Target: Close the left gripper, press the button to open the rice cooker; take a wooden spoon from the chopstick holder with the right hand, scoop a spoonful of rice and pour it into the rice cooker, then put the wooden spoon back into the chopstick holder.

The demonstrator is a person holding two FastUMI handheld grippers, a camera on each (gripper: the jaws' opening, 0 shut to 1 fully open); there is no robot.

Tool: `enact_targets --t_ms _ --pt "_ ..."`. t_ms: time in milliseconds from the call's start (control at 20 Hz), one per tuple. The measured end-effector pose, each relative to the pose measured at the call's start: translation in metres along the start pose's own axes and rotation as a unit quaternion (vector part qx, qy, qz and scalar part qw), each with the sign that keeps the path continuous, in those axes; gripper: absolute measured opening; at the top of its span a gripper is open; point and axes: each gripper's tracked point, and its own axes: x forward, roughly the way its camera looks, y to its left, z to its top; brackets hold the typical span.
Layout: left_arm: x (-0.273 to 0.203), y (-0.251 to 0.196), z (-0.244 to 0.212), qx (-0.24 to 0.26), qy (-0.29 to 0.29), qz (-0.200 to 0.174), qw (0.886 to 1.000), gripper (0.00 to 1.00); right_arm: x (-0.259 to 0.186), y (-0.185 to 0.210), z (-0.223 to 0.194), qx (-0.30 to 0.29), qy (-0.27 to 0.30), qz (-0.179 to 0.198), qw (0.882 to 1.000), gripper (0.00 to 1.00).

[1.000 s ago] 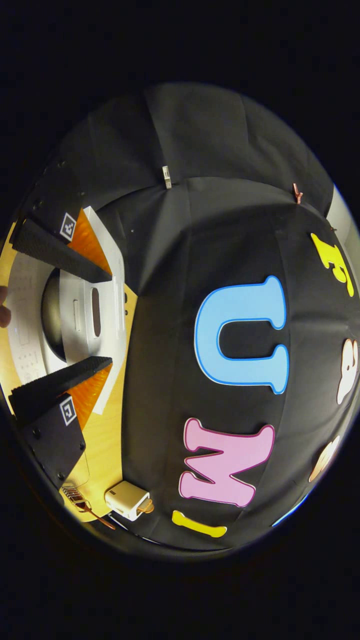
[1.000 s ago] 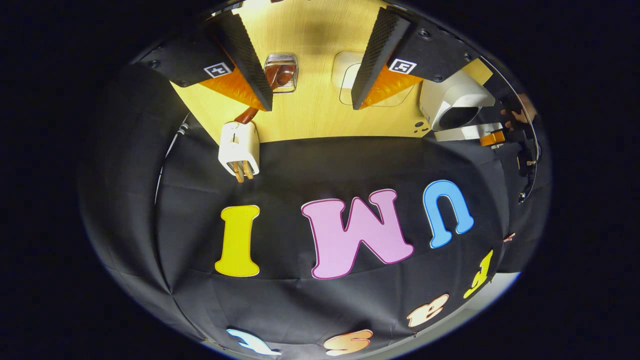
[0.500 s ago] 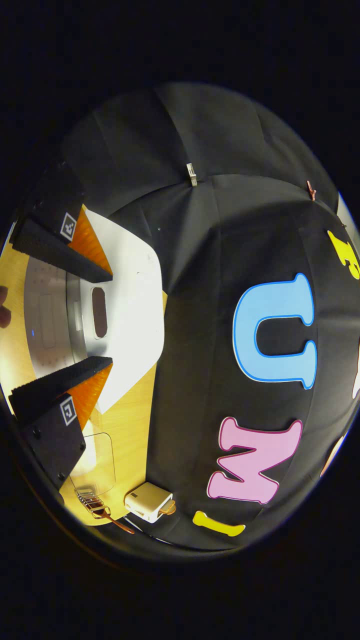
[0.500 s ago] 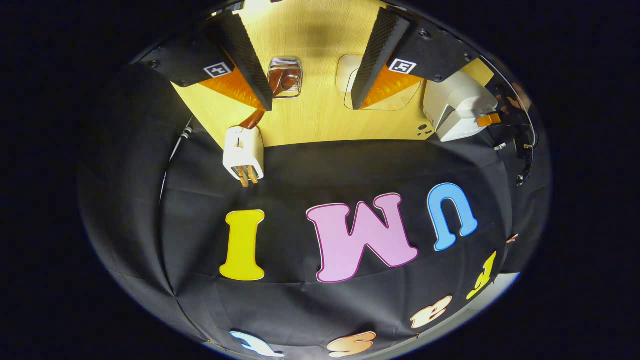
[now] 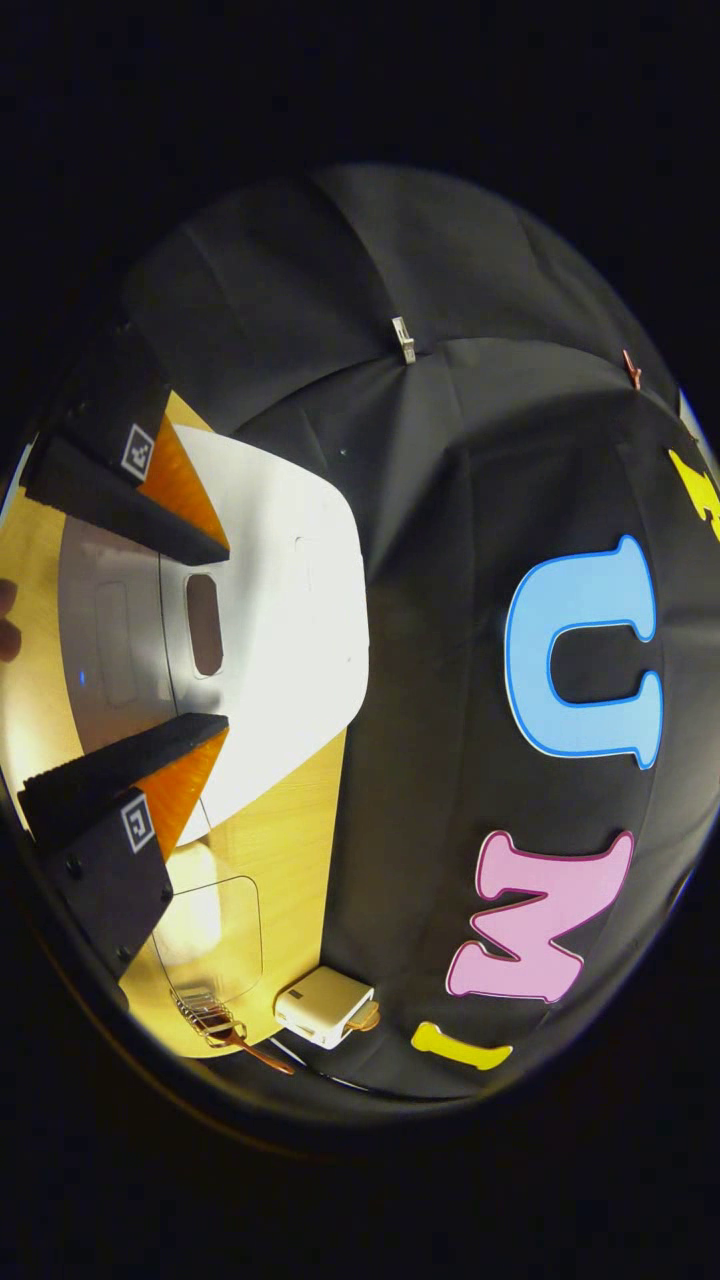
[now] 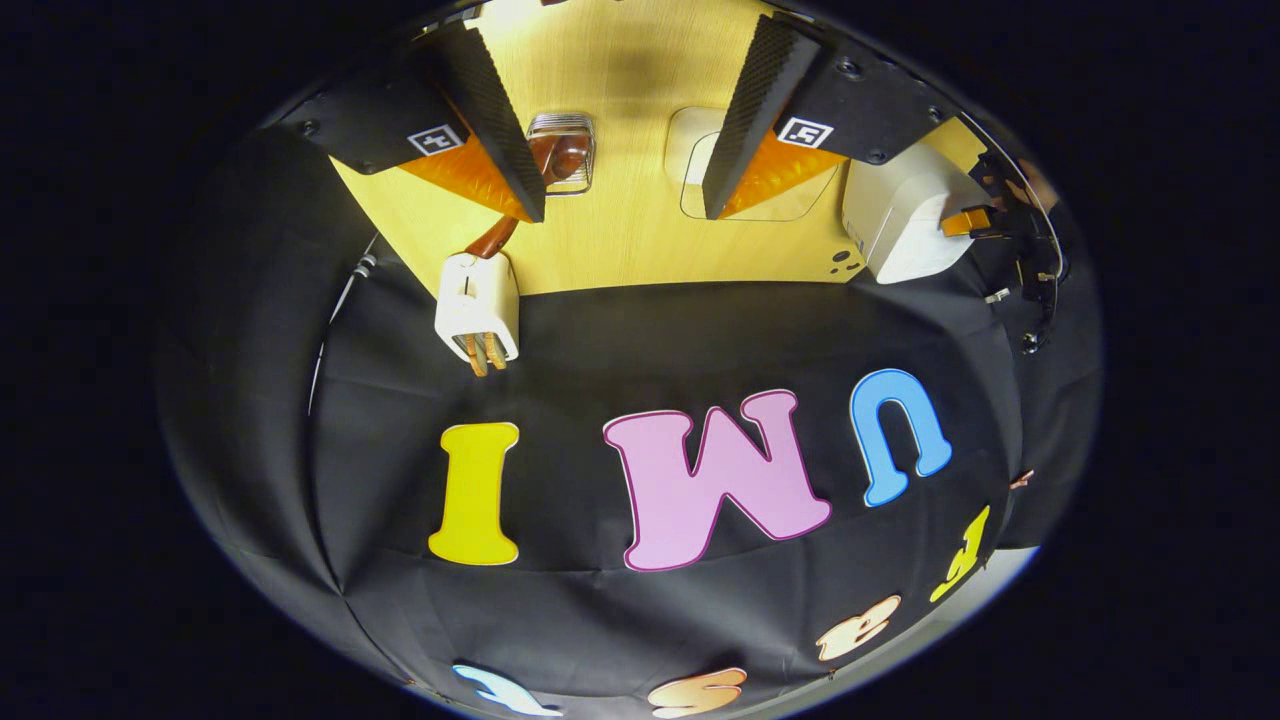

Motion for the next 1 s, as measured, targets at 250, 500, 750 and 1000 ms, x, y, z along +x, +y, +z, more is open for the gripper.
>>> enact_targets --t_ms 250,500,750,1000 --pt "0.001 0.001 0.000 -0.001 0.009 0.000 1.000 0.98 0.005 0.007 0.002 0.003 -0.002 0.007 1.000 0.97" --pt "-0.001 -0.001 0.006 -0.002 0.005 -0.013 1.000 0.98 -0.002 0.016 0.011 0.001 -0.011 0.013 1.000 0.97" --pt "-0.045 0.005 0.072 -0.042 -0.114 -0.040 0.992 0.94 -0.015 0.028 0.026 -0.010 -0.030 0.011 0.999 0.97" --pt "-0.099 0.006 0.097 -0.033 -0.173 -0.063 0.982 0.95 -0.025 0.048 0.038 -0.018 -0.043 0.017 0.999 0.97"
